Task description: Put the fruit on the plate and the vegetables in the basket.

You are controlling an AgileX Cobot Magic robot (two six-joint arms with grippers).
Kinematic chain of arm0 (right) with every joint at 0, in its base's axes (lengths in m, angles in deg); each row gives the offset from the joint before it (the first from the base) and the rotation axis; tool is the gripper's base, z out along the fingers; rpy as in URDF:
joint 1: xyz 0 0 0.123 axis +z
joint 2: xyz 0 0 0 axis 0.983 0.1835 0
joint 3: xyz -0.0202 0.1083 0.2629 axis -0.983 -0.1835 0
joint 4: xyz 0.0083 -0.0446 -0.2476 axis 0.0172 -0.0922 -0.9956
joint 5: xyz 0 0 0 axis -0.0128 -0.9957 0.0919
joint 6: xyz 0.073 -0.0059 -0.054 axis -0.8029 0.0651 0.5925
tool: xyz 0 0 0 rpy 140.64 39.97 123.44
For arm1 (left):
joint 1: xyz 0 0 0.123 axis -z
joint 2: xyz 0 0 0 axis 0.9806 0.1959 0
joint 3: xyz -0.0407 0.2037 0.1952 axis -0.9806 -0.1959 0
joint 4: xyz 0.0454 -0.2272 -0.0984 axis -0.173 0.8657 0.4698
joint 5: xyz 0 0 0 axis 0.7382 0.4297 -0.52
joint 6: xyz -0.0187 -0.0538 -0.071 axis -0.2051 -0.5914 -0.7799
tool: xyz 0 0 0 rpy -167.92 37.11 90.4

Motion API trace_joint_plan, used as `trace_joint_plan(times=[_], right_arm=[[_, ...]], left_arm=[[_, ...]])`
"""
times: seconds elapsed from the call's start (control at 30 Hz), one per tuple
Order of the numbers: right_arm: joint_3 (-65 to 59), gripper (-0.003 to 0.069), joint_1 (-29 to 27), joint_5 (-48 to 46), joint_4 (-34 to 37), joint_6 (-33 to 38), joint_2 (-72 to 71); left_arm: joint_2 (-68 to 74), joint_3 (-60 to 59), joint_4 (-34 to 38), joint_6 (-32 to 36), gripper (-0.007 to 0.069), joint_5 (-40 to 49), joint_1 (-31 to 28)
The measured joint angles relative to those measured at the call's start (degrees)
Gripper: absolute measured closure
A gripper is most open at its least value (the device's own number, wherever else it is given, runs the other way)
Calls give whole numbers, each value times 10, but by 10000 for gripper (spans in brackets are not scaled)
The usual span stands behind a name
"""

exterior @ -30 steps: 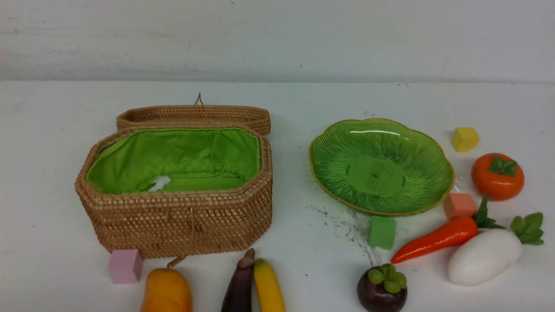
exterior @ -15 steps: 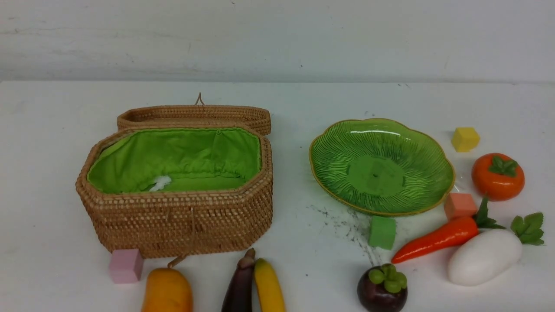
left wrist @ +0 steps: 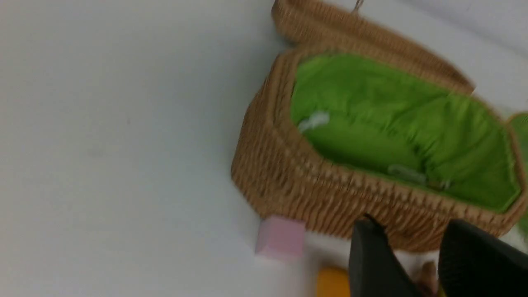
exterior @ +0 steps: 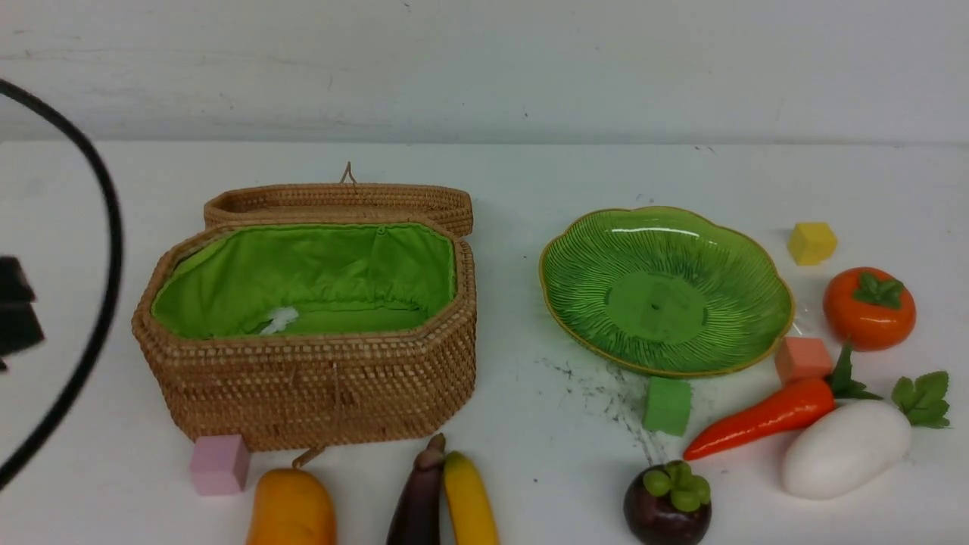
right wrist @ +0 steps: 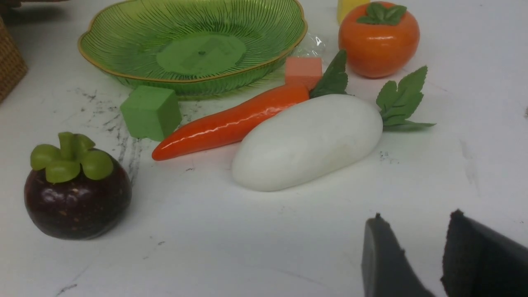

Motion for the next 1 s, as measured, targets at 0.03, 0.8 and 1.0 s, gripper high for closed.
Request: trace_joint_plan(times=[0.03, 0.8, 1.0], right_arm=[[0, 416, 0, 0, 0, 0, 0], [0, 416, 0, 0, 0, 0, 0], [0, 416, 0, 0, 0, 0, 0]], left_arm=[[32, 0, 27, 14, 386, 32, 1], [325, 11, -53, -38, -43, 50, 240], [385, 12, -46, -20, -42, -19, 240]])
